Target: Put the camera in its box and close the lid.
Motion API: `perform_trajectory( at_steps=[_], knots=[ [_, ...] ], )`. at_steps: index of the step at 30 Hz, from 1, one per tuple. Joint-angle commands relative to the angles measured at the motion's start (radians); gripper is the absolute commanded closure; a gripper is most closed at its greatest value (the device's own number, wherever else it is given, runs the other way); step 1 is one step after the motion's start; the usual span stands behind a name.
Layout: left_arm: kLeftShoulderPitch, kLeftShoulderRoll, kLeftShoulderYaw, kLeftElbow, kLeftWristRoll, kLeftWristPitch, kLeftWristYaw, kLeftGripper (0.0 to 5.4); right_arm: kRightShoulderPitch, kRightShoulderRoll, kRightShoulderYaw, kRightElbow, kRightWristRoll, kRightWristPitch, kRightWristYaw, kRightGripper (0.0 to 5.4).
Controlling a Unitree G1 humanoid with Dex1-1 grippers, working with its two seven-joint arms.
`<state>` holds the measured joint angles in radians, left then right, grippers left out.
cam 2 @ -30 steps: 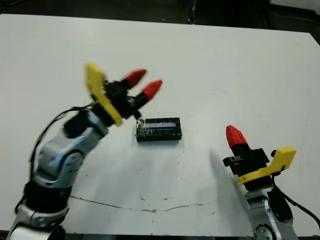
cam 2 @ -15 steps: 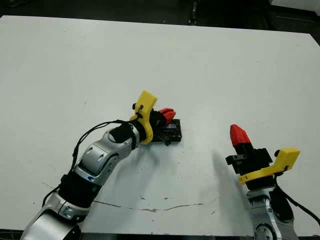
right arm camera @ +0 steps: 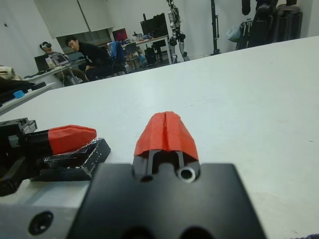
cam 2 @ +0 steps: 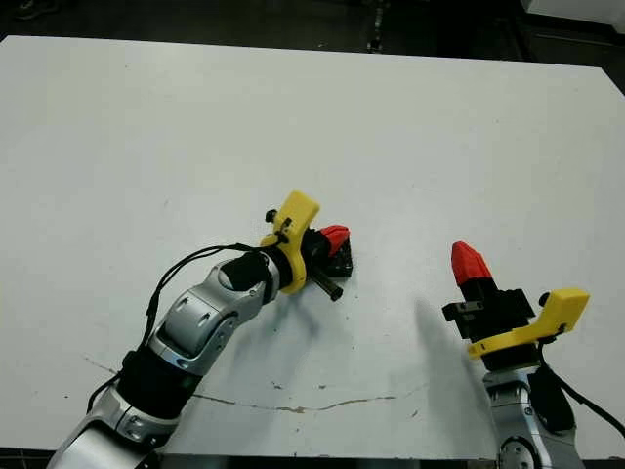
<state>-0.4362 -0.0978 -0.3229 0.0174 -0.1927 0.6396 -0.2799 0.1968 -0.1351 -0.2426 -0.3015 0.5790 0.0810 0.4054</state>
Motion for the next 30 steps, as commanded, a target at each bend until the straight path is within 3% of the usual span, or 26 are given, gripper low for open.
perform_trajectory(
  at_steps=[1,6,9,14,20,26,30],
  knots=[
    [0.123,0.074,0.040,-0.057,-0.022,0.020,-0.041,5.39,0.004,0.000,-0.004,-0.001,0.010,-0.002,0.003,5.40],
    [0.206,0.142,0.157,-0.284,-0.053,-0.171,-0.083,5.39,-0.019,-0.002,0.007,-0.004,0.008,-0.009,0.013,5.40],
    [0.277,0.151,0.250,-0.359,-0.051,-0.381,-0.070,5.39,-0.038,0.004,0.022,-0.014,-0.004,-0.014,0.004,5.40],
    [0.375,0.128,0.372,-0.355,-0.039,-0.699,-0.019,5.39,-0.064,0.023,0.048,-0.037,-0.022,0.013,-0.051,5.40],
    [0.469,0.082,0.428,-0.263,0.032,-0.947,0.084,5.39,-0.083,0.024,0.087,-0.025,-0.055,0.013,-0.062,5.40],
    [0.506,0.015,0.425,-0.157,0.119,-1.047,0.217,5.39,-0.089,0.039,0.104,0.013,-0.106,-0.049,-0.062,5.40],
    [0.503,0.017,0.409,-0.134,0.133,-1.055,0.230,5.39,-0.095,0.048,0.105,0.034,-0.116,-0.078,-0.054,5.40]
  ],
)
